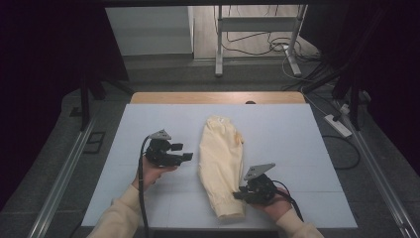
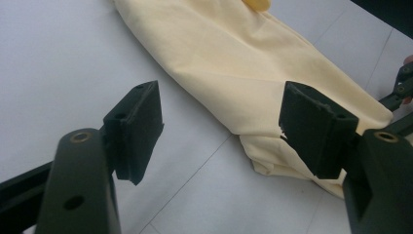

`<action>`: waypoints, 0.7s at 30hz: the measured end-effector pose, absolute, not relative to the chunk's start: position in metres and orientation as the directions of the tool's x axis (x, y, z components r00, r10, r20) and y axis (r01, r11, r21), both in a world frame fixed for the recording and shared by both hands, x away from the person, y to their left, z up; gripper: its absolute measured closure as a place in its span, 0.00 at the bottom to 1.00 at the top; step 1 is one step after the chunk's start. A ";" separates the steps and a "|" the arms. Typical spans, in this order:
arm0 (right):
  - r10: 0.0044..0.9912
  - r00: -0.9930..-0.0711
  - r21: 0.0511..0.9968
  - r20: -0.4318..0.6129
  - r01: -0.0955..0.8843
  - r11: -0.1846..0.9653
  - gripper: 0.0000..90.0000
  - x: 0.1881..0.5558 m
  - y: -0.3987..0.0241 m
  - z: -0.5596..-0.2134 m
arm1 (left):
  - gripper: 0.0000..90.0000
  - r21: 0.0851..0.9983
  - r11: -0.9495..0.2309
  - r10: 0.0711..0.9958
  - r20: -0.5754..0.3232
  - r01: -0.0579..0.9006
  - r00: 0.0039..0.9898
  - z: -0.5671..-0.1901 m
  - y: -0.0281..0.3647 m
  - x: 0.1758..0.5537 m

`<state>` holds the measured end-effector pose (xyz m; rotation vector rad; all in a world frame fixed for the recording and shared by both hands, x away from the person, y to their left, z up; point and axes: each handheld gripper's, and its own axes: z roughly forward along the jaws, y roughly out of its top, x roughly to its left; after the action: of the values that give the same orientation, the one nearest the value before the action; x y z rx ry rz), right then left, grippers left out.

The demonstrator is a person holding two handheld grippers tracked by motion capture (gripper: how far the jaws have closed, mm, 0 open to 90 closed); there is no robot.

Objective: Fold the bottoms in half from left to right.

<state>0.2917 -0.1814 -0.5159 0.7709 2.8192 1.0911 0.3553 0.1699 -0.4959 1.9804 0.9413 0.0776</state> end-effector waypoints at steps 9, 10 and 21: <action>0.433 -0.887 0.641 0.161 0.428 0.637 0.85 0.289 -0.182 -0.516 | 0.35 0.755 -0.296 0.643 -0.296 0.585 0.707 -0.496 0.169 0.355; 0.432 -0.888 0.642 0.158 0.425 0.639 0.85 0.289 -0.182 -0.516 | 0.35 0.755 -0.297 0.643 -0.295 0.585 0.707 -0.496 0.169 0.355; 0.504 -0.854 0.688 0.129 0.443 0.574 0.48 0.302 -0.192 -0.509 | 0.35 0.755 -0.302 0.635 -0.296 0.582 0.714 -0.497 0.168 0.357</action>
<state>0.3017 -0.1919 -0.5092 0.8179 2.7152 1.1523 0.3573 0.1679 -0.4974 1.9897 0.9304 0.0716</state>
